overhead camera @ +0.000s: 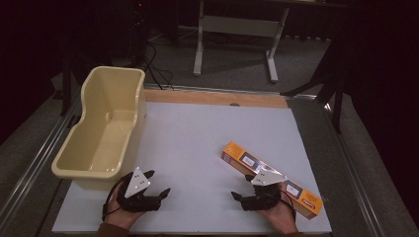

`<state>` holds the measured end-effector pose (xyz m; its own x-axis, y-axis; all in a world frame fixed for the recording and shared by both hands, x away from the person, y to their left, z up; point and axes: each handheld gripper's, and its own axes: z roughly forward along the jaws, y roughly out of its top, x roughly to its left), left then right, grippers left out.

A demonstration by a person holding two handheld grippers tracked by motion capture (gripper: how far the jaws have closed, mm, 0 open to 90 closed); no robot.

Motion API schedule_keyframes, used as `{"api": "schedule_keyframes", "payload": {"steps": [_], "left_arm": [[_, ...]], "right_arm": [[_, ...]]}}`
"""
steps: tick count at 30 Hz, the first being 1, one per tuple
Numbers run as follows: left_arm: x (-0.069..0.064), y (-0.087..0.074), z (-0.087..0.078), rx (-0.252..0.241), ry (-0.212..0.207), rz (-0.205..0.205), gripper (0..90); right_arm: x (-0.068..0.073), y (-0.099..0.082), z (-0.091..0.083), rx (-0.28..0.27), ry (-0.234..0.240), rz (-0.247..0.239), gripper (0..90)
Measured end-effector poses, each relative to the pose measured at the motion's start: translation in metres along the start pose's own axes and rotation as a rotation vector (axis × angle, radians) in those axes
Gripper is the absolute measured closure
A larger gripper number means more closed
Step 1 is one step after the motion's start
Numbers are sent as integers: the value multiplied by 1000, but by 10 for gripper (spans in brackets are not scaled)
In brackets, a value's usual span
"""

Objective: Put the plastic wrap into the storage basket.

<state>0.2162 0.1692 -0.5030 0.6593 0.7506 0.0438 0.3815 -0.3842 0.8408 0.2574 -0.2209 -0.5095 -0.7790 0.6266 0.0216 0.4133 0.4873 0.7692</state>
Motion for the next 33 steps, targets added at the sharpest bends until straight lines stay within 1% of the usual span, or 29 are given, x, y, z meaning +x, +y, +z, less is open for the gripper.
{"api": "schedule_keyframes", "payload": {"steps": [3,4,6,13,19,24,33], "left_arm": [[0,-1,-4,-14,5,0,234],[1,-1,-6,-25,9,-7,234],[3,-2,-6,-27,12,-15,234],[3,-2,-6,-32,17,-11,234],[4,-2,-5,-34,20,-20,234],[2,-2,-2,-25,16,-12,234],[3,-3,-2,-24,22,-21,234]], "right_arm": [[-1,0,-1,1,0,2,218],[-1,0,-1,0,-1,4,222],[-1,0,-1,-4,-1,5,224],[-1,2,0,1,0,-5,232],[-3,6,0,-5,-7,-1,241],[-7,12,-9,-22,-23,-12,248],[-18,18,-19,-20,-48,-29,248]]}}
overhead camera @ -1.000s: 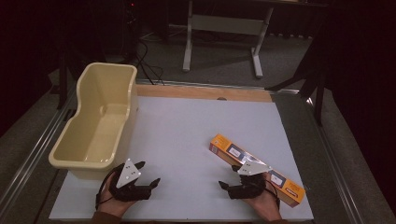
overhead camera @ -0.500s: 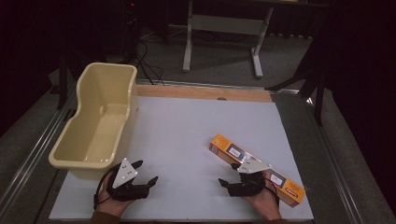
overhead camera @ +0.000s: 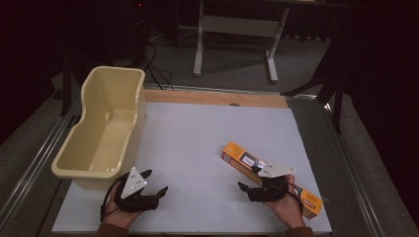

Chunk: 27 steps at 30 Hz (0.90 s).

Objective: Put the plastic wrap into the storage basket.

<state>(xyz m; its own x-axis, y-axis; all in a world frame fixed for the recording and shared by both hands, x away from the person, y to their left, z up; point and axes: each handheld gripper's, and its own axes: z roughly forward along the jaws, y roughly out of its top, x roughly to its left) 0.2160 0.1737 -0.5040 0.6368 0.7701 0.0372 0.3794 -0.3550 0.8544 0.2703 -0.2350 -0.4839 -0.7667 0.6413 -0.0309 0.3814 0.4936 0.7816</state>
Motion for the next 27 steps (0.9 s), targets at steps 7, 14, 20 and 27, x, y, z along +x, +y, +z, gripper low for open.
{"api": "schedule_keyframes", "payload": {"steps": [7,14,20,27], "left_arm": [[0,0,1,4,1,2,234],[1,0,5,8,1,-6,241],[0,0,5,6,-2,-3,241],[0,0,5,9,-1,-5,242]], "right_arm": [[-21,1,-14,57,-60,-19,245],[-42,2,-20,114,-84,-24,234],[-60,0,-16,224,-72,-28,223],[-72,-5,-9,302,-10,-14,204]]}}
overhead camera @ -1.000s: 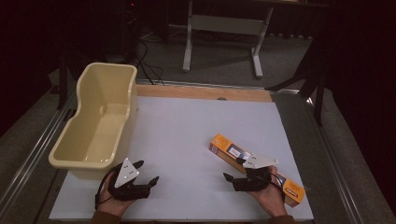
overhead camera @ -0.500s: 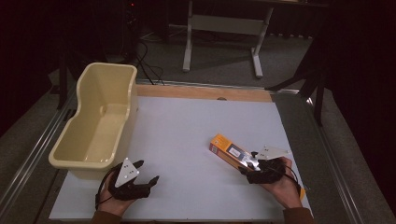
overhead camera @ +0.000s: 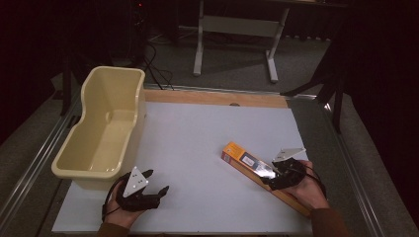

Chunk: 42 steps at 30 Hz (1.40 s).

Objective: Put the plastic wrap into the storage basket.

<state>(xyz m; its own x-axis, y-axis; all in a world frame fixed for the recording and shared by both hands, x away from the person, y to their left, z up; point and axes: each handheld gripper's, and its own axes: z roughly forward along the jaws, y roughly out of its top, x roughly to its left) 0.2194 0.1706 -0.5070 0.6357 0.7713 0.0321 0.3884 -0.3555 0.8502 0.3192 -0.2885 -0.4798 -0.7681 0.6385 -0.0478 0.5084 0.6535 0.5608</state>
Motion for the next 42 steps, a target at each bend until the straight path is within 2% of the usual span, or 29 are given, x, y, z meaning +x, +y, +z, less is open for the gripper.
{"api": "schedule_keyframes", "payload": {"steps": [5,8,12,17,20,21,24,26,33,37,40,41,42], "left_arm": [[0,0,0,3,-1,0,242],[0,0,0,3,-2,0,241],[0,0,1,5,-2,1,241],[0,0,1,6,-3,-1,242],[1,0,1,6,-3,0,242],[1,0,1,6,-4,0,241],[0,0,1,7,-5,-1,241],[1,0,1,7,-6,-1,241],[0,0,1,8,-5,0,241],[1,0,1,9,-6,-3,242],[1,0,1,10,-6,-2,242],[1,0,1,8,-6,-3,242],[1,0,1,8,-6,-5,242]], "right_arm": [[-1,1,9,87,20,-34,210],[-1,2,13,148,31,-41,297],[0,6,18,212,37,-67,348],[0,16,21,303,42,-106,350],[-1,22,26,378,54,-126,330],[-2,24,29,415,61,-121,327],[-4,27,36,476,83,-119,333],[-5,30,39,503,94,-100,338],[-6,35,46,555,109,-101,343],[-6,37,47,585,102,-47,383],[-4,38,48,598,86,-41,384],[-3,39,49,606,90,-25,385],[-1,42,50,630,107,27,385]]}}
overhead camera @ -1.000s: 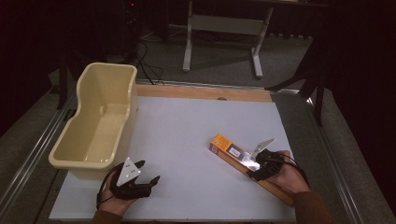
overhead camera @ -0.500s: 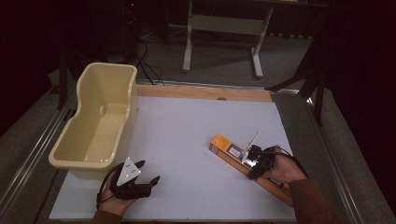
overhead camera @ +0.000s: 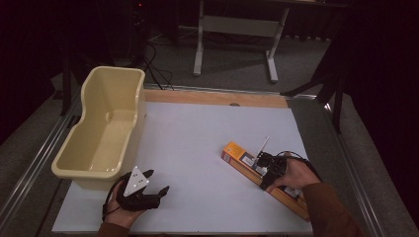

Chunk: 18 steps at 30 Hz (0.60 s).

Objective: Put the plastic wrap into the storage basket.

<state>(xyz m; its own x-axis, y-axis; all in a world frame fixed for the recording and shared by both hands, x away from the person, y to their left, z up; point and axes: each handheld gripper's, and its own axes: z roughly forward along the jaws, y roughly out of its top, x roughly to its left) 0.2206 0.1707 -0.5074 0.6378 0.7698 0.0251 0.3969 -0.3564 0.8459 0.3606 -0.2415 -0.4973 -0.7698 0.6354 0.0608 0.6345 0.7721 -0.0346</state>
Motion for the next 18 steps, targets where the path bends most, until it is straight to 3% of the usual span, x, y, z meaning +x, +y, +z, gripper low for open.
{"api": "schedule_keyframes", "payload": {"steps": [2,6,12,18], "left_arm": [[0,0,0,-1,2,-1,242],[0,0,0,1,2,0,243],[1,0,0,1,4,-2,243],[0,0,1,0,2,-1,243]], "right_arm": [[2,2,0,8,40,32,387],[6,2,0,4,43,56,389],[8,-1,-1,-50,142,136,393],[16,0,-4,-111,244,187,394]]}}
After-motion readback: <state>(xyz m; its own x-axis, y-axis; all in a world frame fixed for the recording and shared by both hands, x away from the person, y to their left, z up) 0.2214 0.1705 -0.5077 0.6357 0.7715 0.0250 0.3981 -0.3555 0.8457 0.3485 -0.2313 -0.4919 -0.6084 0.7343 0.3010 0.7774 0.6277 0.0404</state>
